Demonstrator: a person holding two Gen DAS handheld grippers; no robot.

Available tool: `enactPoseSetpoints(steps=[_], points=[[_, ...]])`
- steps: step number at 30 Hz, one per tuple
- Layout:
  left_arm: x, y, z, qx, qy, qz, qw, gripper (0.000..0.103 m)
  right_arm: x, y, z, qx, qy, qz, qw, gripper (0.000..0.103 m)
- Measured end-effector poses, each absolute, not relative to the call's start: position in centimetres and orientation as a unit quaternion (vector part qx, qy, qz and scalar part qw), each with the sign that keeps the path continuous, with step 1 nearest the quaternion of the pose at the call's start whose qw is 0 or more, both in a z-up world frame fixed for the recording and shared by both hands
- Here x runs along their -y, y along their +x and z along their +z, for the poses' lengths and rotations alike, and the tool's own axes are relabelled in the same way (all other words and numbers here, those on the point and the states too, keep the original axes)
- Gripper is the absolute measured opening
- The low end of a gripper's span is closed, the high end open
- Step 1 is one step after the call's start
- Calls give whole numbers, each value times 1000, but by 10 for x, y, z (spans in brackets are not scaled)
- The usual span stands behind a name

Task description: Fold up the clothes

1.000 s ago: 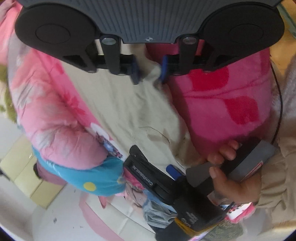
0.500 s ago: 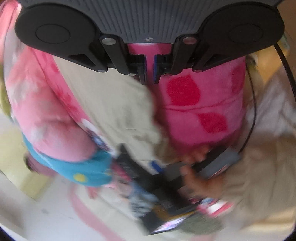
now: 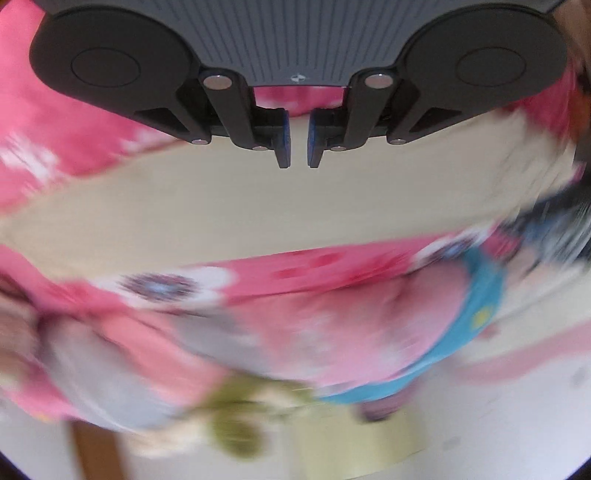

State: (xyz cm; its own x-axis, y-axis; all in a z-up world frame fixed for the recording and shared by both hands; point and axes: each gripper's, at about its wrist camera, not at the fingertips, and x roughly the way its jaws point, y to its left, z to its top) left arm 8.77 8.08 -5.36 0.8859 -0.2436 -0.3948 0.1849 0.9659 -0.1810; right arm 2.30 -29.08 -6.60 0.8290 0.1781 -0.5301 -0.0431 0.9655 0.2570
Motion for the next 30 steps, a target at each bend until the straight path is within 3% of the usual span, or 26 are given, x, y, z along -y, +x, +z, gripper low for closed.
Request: enactPoseSetpoints(steps=[3, 6, 15, 19, 23, 30], points=[[-65, 97, -68, -248, -47, -112, 961, 103, 339, 26, -75, -292, 193, -8, 937, 36], [-68, 103, -77, -271, -54, -100, 956, 103, 390, 24, -88, -290, 271, -64, 916, 37], [-60, 103, -81, -276, -26, -81, 957, 103, 519, 26, -125, -245, 448, -162, 844, 37], [-58, 104, -83, -276, -19, -77, 958, 103, 543, 56, -136, -236, 467, -160, 837, 37], [-57, 105, -83, -278, -14, -75, 958, 103, 559, 72, -145, -221, 494, -160, 825, 28], [-56, 104, -84, -277, -13, -74, 958, 103, 552, 68, -142, -212, 482, -167, 833, 27]])
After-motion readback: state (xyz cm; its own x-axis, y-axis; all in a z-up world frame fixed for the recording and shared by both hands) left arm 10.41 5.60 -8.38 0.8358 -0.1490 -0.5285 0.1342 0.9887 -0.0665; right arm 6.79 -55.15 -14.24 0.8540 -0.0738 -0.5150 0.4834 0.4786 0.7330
